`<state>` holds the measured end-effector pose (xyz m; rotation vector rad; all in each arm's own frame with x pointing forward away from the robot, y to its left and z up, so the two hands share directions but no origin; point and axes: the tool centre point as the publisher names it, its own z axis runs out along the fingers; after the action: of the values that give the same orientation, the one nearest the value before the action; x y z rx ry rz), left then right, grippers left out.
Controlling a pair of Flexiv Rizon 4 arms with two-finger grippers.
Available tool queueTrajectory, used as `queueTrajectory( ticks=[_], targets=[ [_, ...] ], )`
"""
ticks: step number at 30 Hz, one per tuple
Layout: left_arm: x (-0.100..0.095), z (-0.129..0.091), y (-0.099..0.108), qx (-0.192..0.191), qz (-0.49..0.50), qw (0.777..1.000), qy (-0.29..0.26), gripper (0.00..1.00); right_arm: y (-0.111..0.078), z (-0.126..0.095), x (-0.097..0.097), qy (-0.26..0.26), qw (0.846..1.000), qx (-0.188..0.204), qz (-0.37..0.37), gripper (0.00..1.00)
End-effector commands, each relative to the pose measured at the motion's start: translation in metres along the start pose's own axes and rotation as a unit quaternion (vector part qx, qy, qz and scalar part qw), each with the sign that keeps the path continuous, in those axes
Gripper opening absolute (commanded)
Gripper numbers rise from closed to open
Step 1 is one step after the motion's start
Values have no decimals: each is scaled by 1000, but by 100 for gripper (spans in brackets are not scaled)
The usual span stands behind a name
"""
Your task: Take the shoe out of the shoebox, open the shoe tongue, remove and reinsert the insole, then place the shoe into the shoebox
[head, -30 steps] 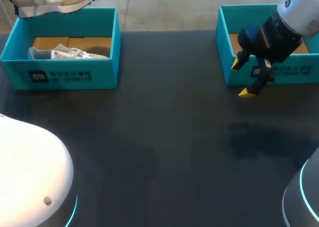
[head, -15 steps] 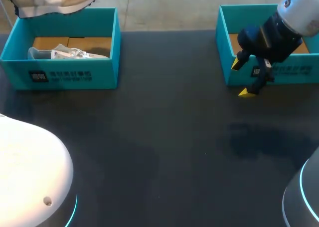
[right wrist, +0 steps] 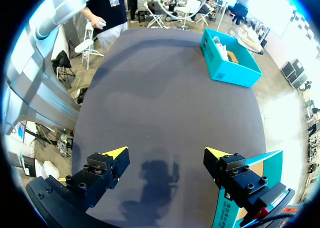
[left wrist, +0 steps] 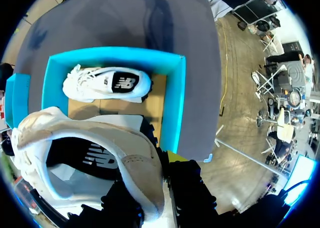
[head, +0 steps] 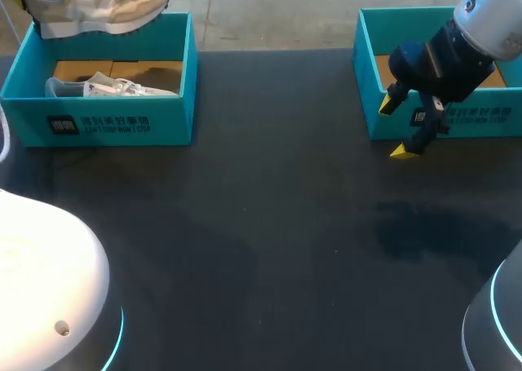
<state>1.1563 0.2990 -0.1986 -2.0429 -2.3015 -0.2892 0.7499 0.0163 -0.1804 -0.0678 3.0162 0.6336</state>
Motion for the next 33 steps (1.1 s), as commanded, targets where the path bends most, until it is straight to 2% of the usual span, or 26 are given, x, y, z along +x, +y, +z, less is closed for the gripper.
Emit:
queueTrajectory(
  ticks=[1,9,33],
  targets=[
    [0,17,4,-8,-6,1000,2,0,1,1,-1,1,1000,1,1,100],
    [-3,38,11,-12,-17,1000,2,0,1,1,-1,1,1000,1,1,100],
    [-25,104,10,-19,-15,1000,13,0,1,1,-1,1,1000,1,1,100]
  ],
)
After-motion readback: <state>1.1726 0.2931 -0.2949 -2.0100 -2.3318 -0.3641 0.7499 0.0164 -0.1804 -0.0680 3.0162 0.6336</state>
